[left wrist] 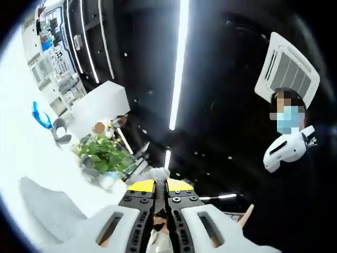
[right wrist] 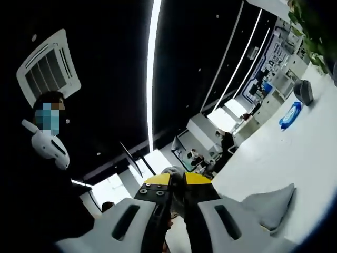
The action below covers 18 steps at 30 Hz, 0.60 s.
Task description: Fold the towel on the table until its edges align and the towel forms a compact rectangular stack.
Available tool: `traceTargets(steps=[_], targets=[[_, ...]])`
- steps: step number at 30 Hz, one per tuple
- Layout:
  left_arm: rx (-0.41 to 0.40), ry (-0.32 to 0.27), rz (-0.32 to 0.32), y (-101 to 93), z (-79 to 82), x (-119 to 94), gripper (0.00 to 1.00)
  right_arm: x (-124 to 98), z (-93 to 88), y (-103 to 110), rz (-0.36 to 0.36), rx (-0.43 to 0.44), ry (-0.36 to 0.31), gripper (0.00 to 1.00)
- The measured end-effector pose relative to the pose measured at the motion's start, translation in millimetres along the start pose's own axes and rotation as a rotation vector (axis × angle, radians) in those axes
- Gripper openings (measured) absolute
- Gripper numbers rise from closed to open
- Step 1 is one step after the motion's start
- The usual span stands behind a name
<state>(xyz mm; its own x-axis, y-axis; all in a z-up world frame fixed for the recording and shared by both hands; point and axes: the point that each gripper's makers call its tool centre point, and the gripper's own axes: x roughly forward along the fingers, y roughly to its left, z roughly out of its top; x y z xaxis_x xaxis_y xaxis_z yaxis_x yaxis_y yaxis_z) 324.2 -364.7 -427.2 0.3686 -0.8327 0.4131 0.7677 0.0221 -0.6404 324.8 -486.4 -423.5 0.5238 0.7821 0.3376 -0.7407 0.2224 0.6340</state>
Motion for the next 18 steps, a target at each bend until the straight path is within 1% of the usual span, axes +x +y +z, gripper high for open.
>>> traceTargets(steps=[1,2,3,4,5,6,7,8,9,10,12,13,14,15,16,17,18], targets=[[0.007,0.018,0.042,9.2,-2.5,-3,0.06,-1,-5.6,-8,-0.025,0.010,0.034,0.04],[0.016,0.042,0.067,14.2,-5.6,-4,0.06,-3,-8.4,-15,-0.048,0.015,0.052,0.04],[0.027,0.065,0.092,20.2,-8.0,-5,0.06,-5,-12.0,-27,-0.088,0.022,0.077,0.04],[0.039,0.097,0.121,28.2,-10.4,-6,0.06,-6,-14.1,-33,-0.103,0.034,0.092,0.04],[0.032,0.119,0.147,35.3,-11.7,-6,0.06,-8,-16.1,-46,-0.134,0.057,0.114,0.04],[0.023,0.154,0.181,46.3,-13.0,-7,0.06,-8,-17.0,-52,-0.147,0.059,0.128,0.04],[0.028,0.179,0.203,53.2,-13.4,-8,0.05,-8,-20.4,-61,-0.164,0.066,0.166,0.04],[0.035,0.208,0.243,65.6,-11.7,-9,0.05,-7,-21.3,-66,-0.175,0.070,0.183,0.04],[0.031,0.223,0.262,72.8,-11.0,-9,0.05,-6,-21.2,-69,-0.181,0.073,0.186,0.04],[0.009,0.233,0.297,83.7,-8.9,-10,0.05,-2,-21.8,-75,-0.187,0.084,0.207,0.04],[0.013,0.255,0.329,97.0,-7.9,-10,0.05,2,-21.9,-91,-0.220,0.095,0.233,0.04],[0.013,0.267,0.356,104.5,-7.8,-11,0.05,4,-22.4,-97,-0.235,0.104,0.245,0.04],[0.010,0.280,0.381,111.1,-8.2,-11,0.05,6,-23.2,-107,-0.255,0.098,0.266,0.04],[0.026,0.298,0.410,120.5,-7.9,-12,0.05,6,-24.6,-114,-0.275,0.086,0.285,0.04],[0.036,0.314,0.431,125.8,-9.3,-12,0.05,7,-26.7,-125,-0.313,0.065,0.311,0.04],[0.050,0.347,0.470,135.5,-11.5,-14,0.05,8,-28.5,-132,-0.333,0.045,0.328,0.04],[0.070,0.369,0.490,141.7,-11.8,-15,0.05,10,-31.2,-141,-0.360,0.014,0.350,0.04]])
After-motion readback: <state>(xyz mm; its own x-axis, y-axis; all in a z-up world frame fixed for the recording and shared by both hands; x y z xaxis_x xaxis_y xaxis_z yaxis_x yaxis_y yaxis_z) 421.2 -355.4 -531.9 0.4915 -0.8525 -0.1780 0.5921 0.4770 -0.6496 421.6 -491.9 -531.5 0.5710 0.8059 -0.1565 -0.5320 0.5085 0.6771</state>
